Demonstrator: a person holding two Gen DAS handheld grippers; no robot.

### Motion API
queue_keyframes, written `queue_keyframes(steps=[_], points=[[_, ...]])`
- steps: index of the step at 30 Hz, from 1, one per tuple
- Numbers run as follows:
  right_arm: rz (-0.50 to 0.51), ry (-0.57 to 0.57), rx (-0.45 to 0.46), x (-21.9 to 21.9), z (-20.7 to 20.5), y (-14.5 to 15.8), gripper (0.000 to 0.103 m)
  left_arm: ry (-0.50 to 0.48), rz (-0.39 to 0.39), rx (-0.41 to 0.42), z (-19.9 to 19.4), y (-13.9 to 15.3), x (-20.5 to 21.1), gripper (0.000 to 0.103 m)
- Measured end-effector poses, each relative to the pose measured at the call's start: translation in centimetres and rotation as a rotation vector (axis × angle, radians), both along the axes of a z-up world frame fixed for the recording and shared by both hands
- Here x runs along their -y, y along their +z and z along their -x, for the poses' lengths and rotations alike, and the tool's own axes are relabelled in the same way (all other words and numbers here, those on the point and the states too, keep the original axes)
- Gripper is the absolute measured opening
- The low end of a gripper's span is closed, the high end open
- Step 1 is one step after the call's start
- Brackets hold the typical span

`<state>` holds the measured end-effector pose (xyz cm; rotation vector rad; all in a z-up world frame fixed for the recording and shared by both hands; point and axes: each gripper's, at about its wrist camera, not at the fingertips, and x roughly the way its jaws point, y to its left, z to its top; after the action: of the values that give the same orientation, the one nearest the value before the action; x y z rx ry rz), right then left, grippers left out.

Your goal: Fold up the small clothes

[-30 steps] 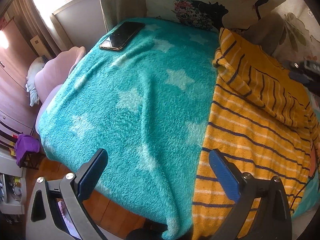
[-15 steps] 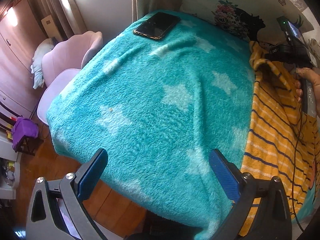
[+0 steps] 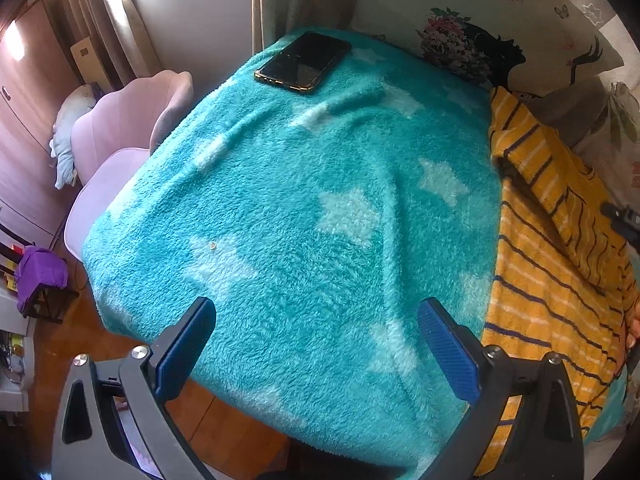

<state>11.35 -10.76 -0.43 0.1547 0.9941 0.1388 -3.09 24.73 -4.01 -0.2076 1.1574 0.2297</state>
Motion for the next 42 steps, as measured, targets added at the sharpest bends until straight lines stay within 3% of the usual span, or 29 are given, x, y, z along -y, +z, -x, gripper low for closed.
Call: queue_keyframes(steps=[2, 5, 7, 9, 12, 14, 19, 22, 26, 27, 28, 30, 33, 36, 38, 40, 42], points=[[0.056, -0.191, -0.027, 6.2, 2.2, -1.6, 0.055, -0.014, 0.008, -0.013, -0.2, -0.5, 0.5, 0.101], [0.097, -0.326, -0.076, 12.0, 4.0, -3.4, 0.055, -0.041, -0.005, -0.03, -0.6, -0.9, 1.9, 0.101], [0.055, -0.371, -0.101, 14.5, 4.8, -4.8, 0.057, -0.057, -0.012, -0.026, -0.7, -0.6, 3.4, 0.101], [-0.015, -0.363, -0.106, 16.3, 5.3, -5.6, 0.057, -0.07, -0.02, -0.02, -0.7, -0.1, 4.8, 0.101], [-0.034, -0.307, -0.114, 16.0, 4.5, -6.5, 0.06, -0.087, -0.031, -0.012, -0.6, 0.6, 7.1, 0.101], [-0.038, -0.293, -0.099, 15.2, 4.3, -6.3, 0.061, -0.095, -0.041, -0.006, -0.4, 1.0, 8.6, 0.101], [-0.178, -0.279, -0.028, 16.0, 6.0, -5.0, 0.062, -0.087, -0.057, -0.003, 1.0, 1.5, 11.3, 0.101], [-0.185, -0.232, -0.015, 15.1, 6.2, -5.3, 0.062, -0.073, -0.062, -0.008, 1.6, 1.4, 12.2, 0.101], [-0.16, -0.156, -0.075, 13.4, 4.9, -7.2, 0.063, -0.054, -0.068, 0.0, 2.3, 1.8, 12.9, 0.101], [-0.145, -0.154, -0.053, 13.1, 5.0, -7.0, 0.055, -0.049, -0.073, 0.003, 2.5, 1.9, 13.0, 0.101], [-0.154, -0.138, -0.059, 12.9, 4.9, -6.9, 0.029, -0.043, -0.08, 0.004, 2.7, 2.0, 13.1, 0.101], [-0.192, -0.09, -0.057, 12.5, 4.7, -6.6, 0.008, -0.034, -0.087, 0.002, 2.8, 2.0, 13.3, 0.101], [-0.189, -0.05, -0.02, 12.6, 4.6, -5.5, 0.008, -0.033, -0.101, 0.026, 2.4, 2.2, 13.5, 0.101], [-0.142, -0.108, -0.001, 15.0, 3.8, -4.6, 0.007, -0.063, -0.126, 0.054, 0.6, 2.3, 14.7, 0.101], [-0.088, -0.174, 0.002, 17.0, 3.2, -4.7, 0.007, -0.096, -0.088, 0.058, -1.0, 2.2, 16.1, 0.101], [-0.028, -0.218, -0.044, 19.2, 2.0, -5.7, 0.014, -0.139, -0.041, 0.066, -2.2, 2.4, 18.1, 0.101], [-0.103, -0.228, -0.073, 21.0, 2.2, -6.1, 0.017, -0.204, -0.023, 0.089, -2.6, 3.1, 20.8, 0.101]])
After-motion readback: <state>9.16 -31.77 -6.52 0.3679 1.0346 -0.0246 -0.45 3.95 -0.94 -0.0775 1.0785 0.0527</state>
